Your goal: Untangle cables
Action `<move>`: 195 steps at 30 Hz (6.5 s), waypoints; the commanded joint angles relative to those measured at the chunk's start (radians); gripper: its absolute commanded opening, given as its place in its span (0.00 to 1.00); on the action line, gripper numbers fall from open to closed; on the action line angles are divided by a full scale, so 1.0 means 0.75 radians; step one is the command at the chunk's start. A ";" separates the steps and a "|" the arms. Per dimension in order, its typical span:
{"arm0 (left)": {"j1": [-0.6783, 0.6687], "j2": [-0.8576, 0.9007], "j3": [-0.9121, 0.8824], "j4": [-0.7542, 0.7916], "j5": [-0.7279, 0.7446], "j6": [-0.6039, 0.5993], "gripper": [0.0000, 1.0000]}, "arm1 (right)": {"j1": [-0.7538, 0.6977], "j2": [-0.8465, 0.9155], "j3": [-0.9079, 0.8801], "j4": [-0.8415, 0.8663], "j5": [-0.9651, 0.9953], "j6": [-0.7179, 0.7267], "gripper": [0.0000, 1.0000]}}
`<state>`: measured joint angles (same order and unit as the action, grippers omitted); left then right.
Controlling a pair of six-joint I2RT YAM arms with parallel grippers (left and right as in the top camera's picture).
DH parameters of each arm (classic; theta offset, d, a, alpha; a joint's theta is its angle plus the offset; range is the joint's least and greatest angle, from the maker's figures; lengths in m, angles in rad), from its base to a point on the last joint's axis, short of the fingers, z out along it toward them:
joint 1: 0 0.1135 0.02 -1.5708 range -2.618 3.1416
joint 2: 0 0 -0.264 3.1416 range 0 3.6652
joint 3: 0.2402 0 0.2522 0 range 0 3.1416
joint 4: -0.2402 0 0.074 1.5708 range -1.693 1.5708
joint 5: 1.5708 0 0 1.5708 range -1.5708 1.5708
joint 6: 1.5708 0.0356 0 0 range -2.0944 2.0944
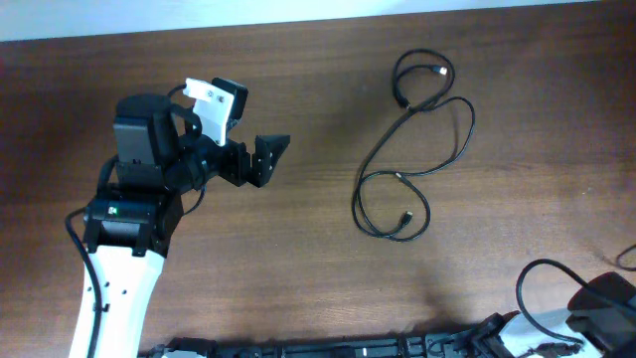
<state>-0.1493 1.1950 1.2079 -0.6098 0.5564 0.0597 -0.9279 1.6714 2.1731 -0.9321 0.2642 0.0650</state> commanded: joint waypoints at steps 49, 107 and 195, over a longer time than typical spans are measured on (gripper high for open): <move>0.002 -0.008 0.004 0.002 -0.006 -0.009 0.99 | -0.289 0.503 -0.057 -0.491 -0.550 0.214 0.16; 0.002 -0.008 0.004 0.002 -0.005 -0.009 0.99 | 0.948 0.868 -0.057 -0.464 -0.651 -0.012 0.99; 0.002 -0.008 0.004 0.002 -0.006 -0.009 0.99 | 1.063 0.580 1.212 -0.574 -0.774 -0.127 0.04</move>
<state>-0.1493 1.1950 1.2079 -0.6098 0.5564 0.0593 -0.1364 2.0613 3.0894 -1.3655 -0.3405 -0.0250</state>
